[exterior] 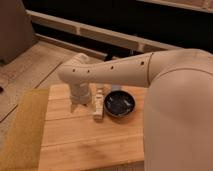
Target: Place the pepper in the ceramic bowl
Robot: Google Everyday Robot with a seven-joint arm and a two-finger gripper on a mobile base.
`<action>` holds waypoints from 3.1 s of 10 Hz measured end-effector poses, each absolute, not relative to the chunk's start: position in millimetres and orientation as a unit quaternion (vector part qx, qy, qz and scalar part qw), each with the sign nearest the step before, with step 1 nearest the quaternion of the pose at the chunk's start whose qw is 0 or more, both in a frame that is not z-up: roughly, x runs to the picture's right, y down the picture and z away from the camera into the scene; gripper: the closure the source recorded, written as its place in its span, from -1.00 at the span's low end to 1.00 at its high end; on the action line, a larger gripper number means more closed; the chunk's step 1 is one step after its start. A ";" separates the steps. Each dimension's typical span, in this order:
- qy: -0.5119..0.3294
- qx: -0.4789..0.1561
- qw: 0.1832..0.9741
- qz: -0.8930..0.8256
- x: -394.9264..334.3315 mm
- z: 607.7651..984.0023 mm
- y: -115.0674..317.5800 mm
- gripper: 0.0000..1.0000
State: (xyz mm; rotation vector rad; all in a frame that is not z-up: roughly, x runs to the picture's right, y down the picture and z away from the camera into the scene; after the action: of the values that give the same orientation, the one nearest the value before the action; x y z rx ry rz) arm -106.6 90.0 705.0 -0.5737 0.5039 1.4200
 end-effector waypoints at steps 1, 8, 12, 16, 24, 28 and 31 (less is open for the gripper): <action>0.213 -0.247 0.707 0.628 -103.5 709.4 72.7 -0.30; 0.072 -0.213 0.842 0.491 -103.0 746.0 -54.6 -0.30; 0.054 -0.247 0.872 0.419 -107.3 763.2 -69.4 -0.30; 0.055 -0.273 0.898 0.341 -119.3 758.1 -86.4 -0.30; 0.044 -0.200 0.963 0.176 -125.4 784.7 -114.9 -0.30; -0.010 -0.193 0.978 0.077 -132.2 843.2 -133.9 -0.30; -0.023 -0.242 0.968 0.060 -126.7 885.3 -121.4 -0.30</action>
State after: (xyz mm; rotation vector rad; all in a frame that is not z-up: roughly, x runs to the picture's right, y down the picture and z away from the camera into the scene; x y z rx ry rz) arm -126.7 -121.4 885.3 -0.4882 -0.0462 0.1214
